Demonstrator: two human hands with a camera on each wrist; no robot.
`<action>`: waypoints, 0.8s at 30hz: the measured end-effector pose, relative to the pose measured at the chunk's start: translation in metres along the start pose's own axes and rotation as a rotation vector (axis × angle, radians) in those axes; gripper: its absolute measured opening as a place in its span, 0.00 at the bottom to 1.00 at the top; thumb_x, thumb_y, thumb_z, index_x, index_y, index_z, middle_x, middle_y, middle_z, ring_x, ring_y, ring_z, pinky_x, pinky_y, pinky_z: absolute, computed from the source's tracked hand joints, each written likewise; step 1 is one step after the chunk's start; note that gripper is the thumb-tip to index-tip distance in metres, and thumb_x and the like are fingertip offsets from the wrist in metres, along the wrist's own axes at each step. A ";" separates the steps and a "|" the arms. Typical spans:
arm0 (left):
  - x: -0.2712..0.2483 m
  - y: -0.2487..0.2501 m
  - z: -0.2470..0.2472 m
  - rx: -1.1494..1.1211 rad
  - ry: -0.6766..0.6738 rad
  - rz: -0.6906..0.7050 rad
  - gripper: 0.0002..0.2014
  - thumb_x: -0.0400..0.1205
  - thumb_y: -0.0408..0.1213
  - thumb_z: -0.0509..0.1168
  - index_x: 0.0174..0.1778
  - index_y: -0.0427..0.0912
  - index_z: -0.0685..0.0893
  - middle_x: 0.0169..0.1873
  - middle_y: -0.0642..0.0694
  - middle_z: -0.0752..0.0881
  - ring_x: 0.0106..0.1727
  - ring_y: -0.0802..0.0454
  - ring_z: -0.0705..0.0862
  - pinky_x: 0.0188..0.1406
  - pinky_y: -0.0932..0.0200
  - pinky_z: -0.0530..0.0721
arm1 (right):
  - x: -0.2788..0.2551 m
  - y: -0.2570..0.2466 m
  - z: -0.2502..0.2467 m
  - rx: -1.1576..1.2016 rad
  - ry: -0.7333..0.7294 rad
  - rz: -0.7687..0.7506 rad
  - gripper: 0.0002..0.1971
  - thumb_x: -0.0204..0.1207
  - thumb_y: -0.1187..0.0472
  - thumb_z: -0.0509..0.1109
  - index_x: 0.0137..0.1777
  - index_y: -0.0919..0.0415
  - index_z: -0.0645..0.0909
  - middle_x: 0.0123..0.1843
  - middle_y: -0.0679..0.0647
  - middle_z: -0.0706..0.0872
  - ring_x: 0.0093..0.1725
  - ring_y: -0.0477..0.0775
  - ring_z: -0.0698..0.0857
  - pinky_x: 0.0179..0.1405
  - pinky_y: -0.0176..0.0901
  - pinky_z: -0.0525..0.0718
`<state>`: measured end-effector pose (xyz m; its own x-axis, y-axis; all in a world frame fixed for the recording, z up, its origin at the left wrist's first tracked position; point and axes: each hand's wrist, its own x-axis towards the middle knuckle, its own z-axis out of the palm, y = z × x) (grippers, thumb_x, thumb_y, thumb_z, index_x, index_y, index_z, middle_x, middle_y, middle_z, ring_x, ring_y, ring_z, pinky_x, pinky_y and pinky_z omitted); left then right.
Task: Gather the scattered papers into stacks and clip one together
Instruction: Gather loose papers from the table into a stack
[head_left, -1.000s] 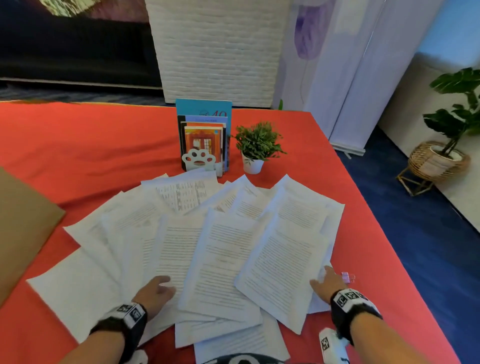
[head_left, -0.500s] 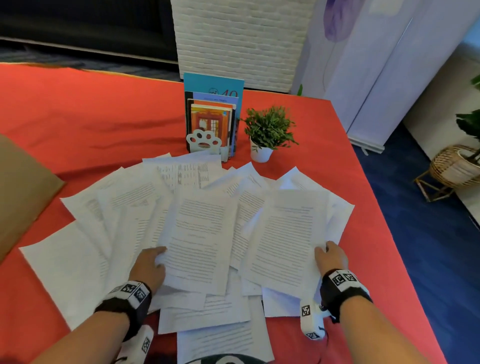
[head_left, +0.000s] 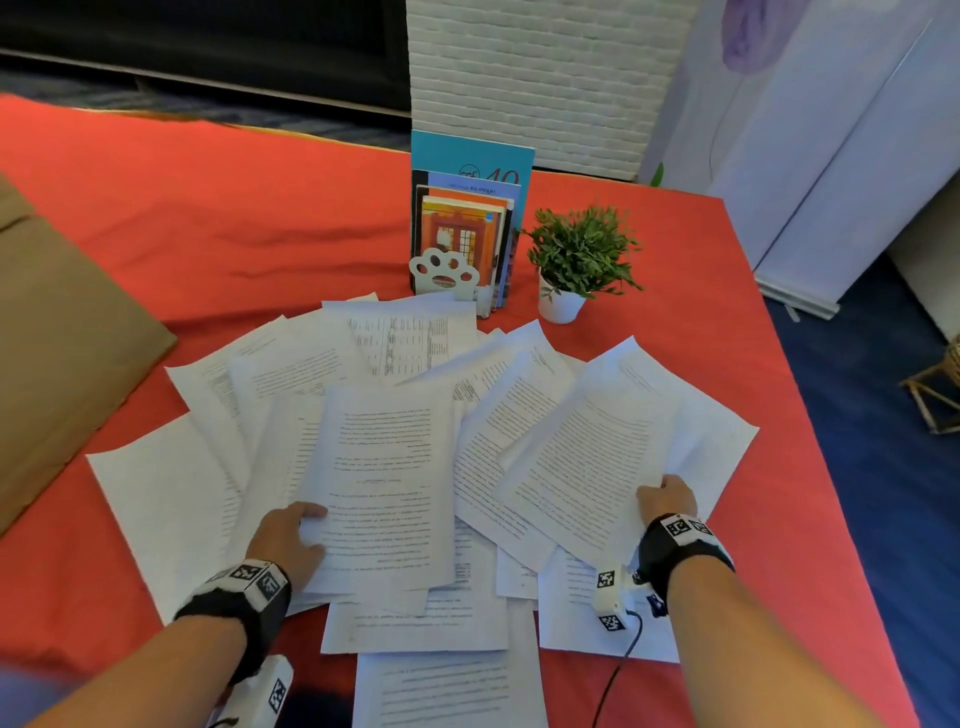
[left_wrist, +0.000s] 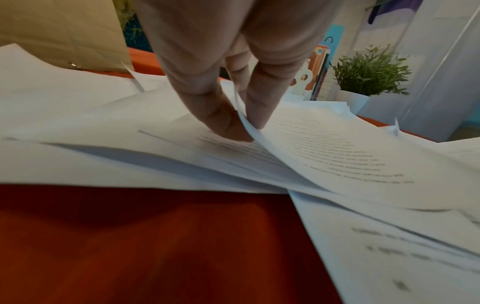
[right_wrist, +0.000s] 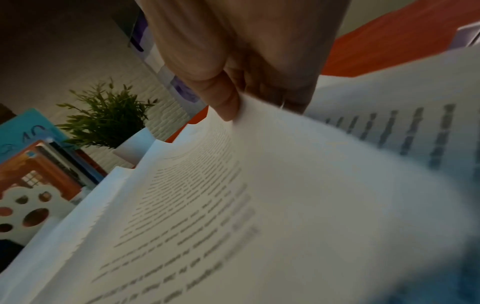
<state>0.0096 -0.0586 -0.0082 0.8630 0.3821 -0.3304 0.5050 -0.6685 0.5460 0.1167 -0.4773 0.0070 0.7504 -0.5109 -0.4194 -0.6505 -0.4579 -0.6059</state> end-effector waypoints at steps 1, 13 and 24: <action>0.000 -0.001 0.000 -0.010 0.017 -0.006 0.22 0.71 0.22 0.68 0.62 0.37 0.82 0.66 0.32 0.78 0.69 0.36 0.75 0.71 0.51 0.70 | -0.003 -0.003 0.001 0.034 0.042 -0.019 0.16 0.77 0.71 0.60 0.64 0.71 0.76 0.62 0.70 0.83 0.61 0.69 0.82 0.56 0.48 0.77; 0.013 -0.027 -0.026 -0.017 0.161 -0.176 0.18 0.74 0.24 0.66 0.61 0.33 0.84 0.64 0.28 0.81 0.65 0.30 0.78 0.69 0.46 0.73 | -0.041 -0.017 0.000 0.268 0.070 -0.173 0.33 0.77 0.67 0.63 0.81 0.57 0.55 0.70 0.67 0.79 0.67 0.66 0.79 0.70 0.53 0.73; -0.003 -0.029 -0.038 -0.013 0.081 -0.171 0.20 0.79 0.28 0.59 0.68 0.34 0.75 0.63 0.31 0.82 0.62 0.34 0.80 0.60 0.51 0.76 | -0.058 -0.029 0.069 0.085 -0.103 -0.051 0.17 0.74 0.73 0.60 0.64 0.70 0.75 0.61 0.70 0.84 0.53 0.63 0.82 0.50 0.47 0.78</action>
<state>-0.0077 -0.0161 0.0062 0.7625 0.5400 -0.3565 0.6441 -0.5812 0.4972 0.1003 -0.3841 0.0027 0.7934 -0.4086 -0.4512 -0.6019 -0.4161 -0.6816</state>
